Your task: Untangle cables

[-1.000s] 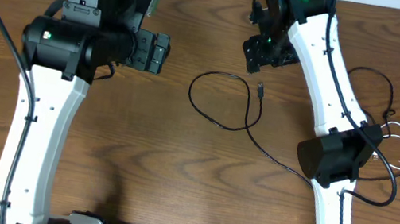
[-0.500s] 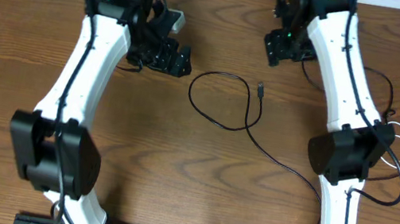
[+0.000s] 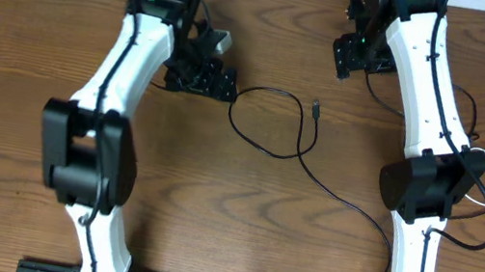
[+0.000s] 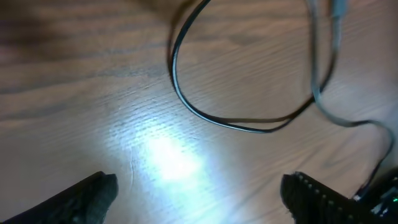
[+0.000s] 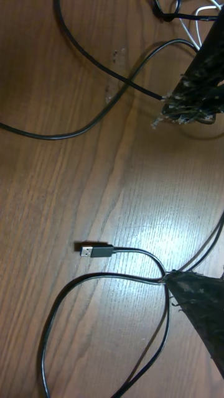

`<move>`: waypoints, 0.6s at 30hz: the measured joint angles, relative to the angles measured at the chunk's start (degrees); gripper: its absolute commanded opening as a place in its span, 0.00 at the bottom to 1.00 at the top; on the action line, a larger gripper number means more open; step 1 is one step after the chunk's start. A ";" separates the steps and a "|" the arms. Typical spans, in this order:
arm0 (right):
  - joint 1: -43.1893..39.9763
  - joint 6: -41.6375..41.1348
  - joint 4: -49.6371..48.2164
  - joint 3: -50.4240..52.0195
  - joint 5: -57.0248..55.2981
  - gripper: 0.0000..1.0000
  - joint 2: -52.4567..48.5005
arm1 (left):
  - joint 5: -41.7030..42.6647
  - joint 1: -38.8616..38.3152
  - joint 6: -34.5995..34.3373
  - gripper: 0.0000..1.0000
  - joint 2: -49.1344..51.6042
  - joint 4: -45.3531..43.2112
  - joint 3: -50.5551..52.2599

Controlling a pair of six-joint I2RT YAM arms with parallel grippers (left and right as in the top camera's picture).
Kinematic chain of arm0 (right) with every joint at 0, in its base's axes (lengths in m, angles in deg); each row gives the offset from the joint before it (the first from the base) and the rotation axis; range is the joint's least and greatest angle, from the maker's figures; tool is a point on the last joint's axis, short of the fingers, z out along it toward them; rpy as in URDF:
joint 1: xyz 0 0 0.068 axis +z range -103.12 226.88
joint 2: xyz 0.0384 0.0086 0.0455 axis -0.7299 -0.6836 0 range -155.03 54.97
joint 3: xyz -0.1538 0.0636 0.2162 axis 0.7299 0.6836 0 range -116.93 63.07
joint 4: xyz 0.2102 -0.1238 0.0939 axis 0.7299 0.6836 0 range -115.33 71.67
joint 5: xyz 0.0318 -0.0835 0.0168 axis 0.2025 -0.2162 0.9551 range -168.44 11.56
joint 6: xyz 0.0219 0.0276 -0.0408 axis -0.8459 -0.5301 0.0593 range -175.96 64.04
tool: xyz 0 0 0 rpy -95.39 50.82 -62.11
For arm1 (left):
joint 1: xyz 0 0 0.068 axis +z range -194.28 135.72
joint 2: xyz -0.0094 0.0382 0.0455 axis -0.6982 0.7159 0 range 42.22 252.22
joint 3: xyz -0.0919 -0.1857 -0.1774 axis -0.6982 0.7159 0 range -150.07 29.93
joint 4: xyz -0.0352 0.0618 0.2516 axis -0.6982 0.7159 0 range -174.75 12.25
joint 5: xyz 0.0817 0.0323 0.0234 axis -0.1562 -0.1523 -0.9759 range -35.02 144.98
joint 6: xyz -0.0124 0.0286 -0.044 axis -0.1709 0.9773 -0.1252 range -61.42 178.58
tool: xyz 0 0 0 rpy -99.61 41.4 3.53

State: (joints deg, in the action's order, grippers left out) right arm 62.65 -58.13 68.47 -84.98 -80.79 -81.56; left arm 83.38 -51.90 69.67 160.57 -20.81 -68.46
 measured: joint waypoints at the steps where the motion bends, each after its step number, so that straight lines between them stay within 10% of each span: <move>1: 0.00 0.00 0.00 0.00 0.00 0.74 0.00 | 0.00 -0.15 0.13 0.86 1.16 -0.07 0.00; 18: 0.07 0.00 0.17 0.00 0.02 0.75 0.00 | -5.66 -5.29 -0.42 0.85 4.63 -2.73 0.00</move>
State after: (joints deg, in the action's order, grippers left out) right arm 62.71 -58.13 68.65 -84.98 -80.77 -81.56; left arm 77.72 -57.19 69.25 165.20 -23.54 -68.46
